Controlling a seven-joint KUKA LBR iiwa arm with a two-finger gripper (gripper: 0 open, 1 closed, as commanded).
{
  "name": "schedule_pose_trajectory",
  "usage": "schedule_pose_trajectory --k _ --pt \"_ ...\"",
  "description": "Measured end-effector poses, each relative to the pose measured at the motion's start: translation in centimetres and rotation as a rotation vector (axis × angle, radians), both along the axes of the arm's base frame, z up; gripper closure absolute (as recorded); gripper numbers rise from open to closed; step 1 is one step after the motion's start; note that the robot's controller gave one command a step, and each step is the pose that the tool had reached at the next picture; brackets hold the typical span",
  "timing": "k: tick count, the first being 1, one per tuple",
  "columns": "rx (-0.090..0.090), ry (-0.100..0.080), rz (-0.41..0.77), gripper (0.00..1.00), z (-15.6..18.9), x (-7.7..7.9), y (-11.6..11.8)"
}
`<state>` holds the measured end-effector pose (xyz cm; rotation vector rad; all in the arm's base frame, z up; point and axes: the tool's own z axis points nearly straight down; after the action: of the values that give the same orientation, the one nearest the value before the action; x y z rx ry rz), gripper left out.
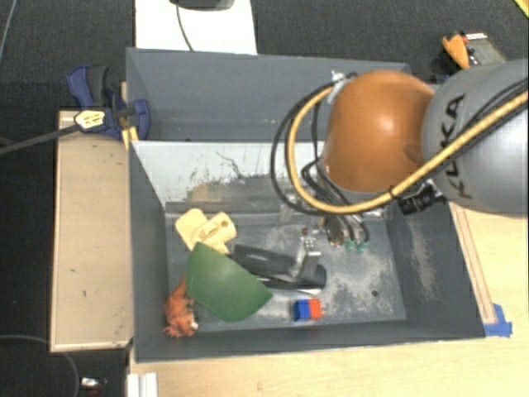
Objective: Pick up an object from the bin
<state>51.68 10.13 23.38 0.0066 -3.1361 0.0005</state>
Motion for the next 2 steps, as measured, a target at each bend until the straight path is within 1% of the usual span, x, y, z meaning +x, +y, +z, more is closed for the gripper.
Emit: schedule_pose_trajectory --k 1,2 --pt "0.001 -0.009 -0.004 0.00 0.5 0.2 -0.1" --pt "0.003 -0.013 -0.030 0.00 -9.0 -0.7 -1.1"
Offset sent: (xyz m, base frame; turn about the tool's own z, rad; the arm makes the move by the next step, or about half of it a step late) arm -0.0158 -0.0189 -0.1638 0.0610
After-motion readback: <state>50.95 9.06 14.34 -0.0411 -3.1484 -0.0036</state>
